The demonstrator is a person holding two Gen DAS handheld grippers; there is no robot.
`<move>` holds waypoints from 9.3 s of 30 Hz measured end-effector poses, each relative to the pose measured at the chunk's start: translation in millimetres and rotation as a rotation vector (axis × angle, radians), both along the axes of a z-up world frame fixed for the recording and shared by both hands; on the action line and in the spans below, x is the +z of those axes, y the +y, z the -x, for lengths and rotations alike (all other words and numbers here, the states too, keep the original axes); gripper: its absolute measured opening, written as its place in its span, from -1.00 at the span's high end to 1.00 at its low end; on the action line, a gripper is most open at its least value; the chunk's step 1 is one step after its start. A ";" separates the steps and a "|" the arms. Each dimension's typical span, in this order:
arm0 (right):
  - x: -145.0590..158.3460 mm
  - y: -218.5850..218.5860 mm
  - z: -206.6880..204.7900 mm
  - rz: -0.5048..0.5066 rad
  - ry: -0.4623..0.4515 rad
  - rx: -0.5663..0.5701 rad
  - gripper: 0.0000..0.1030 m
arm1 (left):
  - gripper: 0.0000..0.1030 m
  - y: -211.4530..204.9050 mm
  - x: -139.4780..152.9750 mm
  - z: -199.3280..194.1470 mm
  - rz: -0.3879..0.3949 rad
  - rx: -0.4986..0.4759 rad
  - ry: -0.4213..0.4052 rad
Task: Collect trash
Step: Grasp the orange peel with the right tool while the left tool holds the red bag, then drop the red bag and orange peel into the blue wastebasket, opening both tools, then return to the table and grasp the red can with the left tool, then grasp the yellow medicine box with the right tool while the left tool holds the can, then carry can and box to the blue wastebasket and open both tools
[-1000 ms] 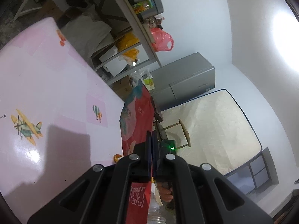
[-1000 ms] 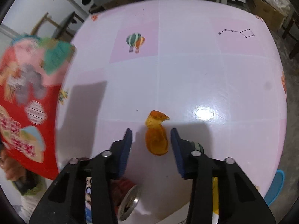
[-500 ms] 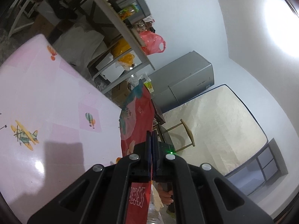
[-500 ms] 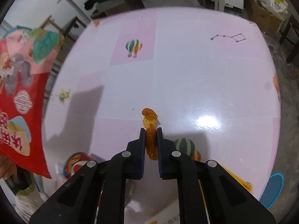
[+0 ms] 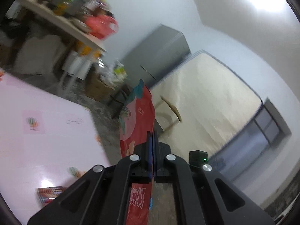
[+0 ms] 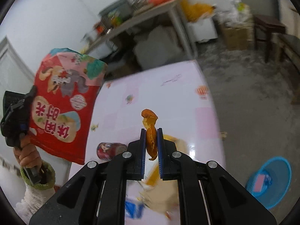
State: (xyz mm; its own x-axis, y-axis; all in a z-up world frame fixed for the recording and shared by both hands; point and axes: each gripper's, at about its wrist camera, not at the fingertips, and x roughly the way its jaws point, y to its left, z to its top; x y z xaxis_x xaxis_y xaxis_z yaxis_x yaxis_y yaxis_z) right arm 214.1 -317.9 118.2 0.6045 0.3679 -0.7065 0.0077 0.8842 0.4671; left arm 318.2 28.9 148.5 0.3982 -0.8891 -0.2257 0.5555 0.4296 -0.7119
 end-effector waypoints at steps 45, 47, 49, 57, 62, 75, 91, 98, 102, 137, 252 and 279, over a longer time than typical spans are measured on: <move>-309.5 -302.7 220.2 -0.322 0.414 -0.880 0.08 | -0.14 -534.3 -268.5 117.7 -0.727 -0.518 0.109; -307.5 -302.9 224.2 -0.302 0.399 -0.885 0.06 | -0.24 -523.2 -255.7 122.1 -0.711 -0.499 0.084; -300.7 -301.2 229.7 -0.273 0.387 -0.888 0.05 | -0.34 -510.2 -240.8 126.5 -0.692 -0.477 0.055; -246.0 -258.1 248.1 -0.071 0.321 -0.838 -0.20 | -0.79 -442.7 -176.7 158.0 -0.573 -0.427 -0.065; -195.9 -205.7 253.2 0.135 0.257 -0.781 -0.66 | -0.89 -382.7 -143.9 182.6 -0.533 -0.397 -0.125; -90.5 -65.6 226.5 0.493 -0.022 -0.574 -0.85 | -0.89 -208.0 -115.6 217.8 -0.556 -0.174 -0.139; -45.4 49.9 167.6 0.269 -0.248 -0.141 -0.85 | -0.89 -7.4 -83.5 234.4 -0.504 0.142 -0.253; -47.0 79.8 108.0 0.100 -0.138 -0.054 -0.85 | -0.89 56.7 -78.8 150.5 -0.541 0.233 -0.191; -54.7 91.8 68.5 0.023 -0.053 -0.009 -0.85 | -0.89 61.7 -105.5 78.1 -0.566 0.189 -0.078; -87.2 90.1 17.9 -0.044 0.110 -0.012 -0.83 | -0.58 -34.6 -233.3 -83.8 -0.832 -0.333 0.079; -122.6 -218.1 294.0 -0.135 0.038 -0.829 0.47 | -0.24 -448.5 -163.5 128.3 -0.826 -0.599 -0.019; -287.5 -284.4 292.7 -0.275 0.285 -0.943 0.33 | -0.41 -497.0 -207.8 119.9 -0.824 -0.504 0.026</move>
